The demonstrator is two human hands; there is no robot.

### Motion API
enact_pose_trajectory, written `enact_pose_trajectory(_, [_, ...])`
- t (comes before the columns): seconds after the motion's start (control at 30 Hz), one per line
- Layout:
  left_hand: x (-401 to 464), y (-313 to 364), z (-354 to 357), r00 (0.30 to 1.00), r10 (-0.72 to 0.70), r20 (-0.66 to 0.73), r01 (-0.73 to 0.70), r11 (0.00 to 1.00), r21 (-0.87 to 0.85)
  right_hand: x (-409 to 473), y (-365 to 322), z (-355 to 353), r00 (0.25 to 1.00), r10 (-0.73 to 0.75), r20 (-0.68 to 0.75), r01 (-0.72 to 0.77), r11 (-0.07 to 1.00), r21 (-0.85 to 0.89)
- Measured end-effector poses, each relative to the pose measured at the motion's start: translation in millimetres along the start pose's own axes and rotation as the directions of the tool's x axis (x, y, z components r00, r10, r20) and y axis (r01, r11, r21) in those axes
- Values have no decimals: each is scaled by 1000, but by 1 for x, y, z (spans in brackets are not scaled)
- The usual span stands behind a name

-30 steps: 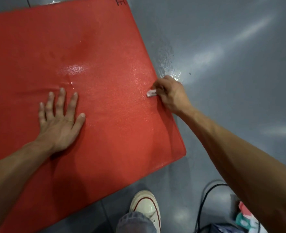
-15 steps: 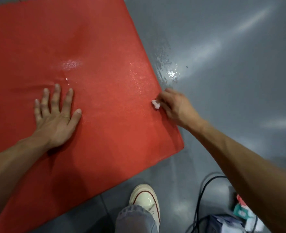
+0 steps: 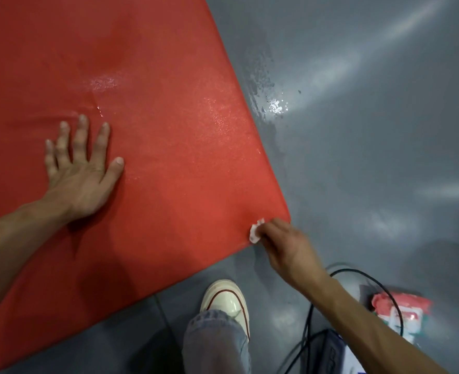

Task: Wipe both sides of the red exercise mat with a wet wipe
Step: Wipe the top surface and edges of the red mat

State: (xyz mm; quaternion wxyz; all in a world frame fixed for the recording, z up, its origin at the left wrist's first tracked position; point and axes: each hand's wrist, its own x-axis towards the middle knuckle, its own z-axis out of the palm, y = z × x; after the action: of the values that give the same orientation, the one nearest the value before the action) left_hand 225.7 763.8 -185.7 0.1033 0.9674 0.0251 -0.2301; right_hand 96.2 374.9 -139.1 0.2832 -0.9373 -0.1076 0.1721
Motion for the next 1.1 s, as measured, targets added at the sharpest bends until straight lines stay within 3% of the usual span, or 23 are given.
enact_pose_trajectory(0.07, [-1,0,0,1000,-5,3,5,1000,4,2,9,-4,984,130,-122,-125,991,49])
enact_pose_trajectory(0.17, [-1,1,0,1000,1,2,-1,1000,7,6,7,-1,880,338,-335,-304,941,150])
enact_pose_trajectory(0.23, [-2,1,-1,1000,5,8,-5,1000,3,2,-16,21,874,350,-338,-306,935,178])
enact_pose_trajectory(0.33, [-2,0,-2,1000,10,12,-10,1000,-1,-11,-55,53,972,202,-117,-184,972,145])
enact_pose_trajectory(0.4, [-2,1,-3,1000,17,18,-17,1000,-2,-11,-49,47,985,153,-73,-143,982,125])
enact_pose_trajectory(0.47, [-3,0,-3,1000,14,4,-14,1000,1,0,-28,26,959,225,-175,-205,971,122])
enact_pose_trajectory(0.57, [-3,2,-2,999,29,-17,-29,1000,-5,13,0,1,823,429,-372,-422,900,105])
enact_pose_trajectory(0.63, [-2,1,-1,999,33,-27,-33,999,-4,16,-17,15,846,398,-353,-390,916,97])
enact_pose_trajectory(0.7, [-3,0,0,999,32,-25,-32,999,-4,12,-49,42,951,250,-185,-236,967,94])
enact_pose_trajectory(0.77, [-2,-1,0,999,35,-26,-35,999,-2,6,-65,55,994,96,-46,-93,994,54])
enact_pose_trajectory(0.83, [-1,0,0,999,36,-21,-36,999,-5,17,-50,41,994,79,-72,-75,996,51])
enact_pose_trajectory(0.87, [-1,-1,-1,999,34,-21,-34,999,-5,24,-38,30,980,139,-143,-133,990,50])
enact_pose_trajectory(0.97, [-3,1,-1,999,34,-12,-34,999,-9,38,-17,6,843,381,-380,-382,921,76])
enact_pose_trajectory(1.03, [-2,1,-2,999,35,-18,-35,999,-2,40,-44,26,885,327,-332,-321,944,74])
enact_pose_trajectory(1.1, [-2,-1,-1,999,31,-9,-31,1000,-2,33,-82,57,983,128,-134,-117,989,87])
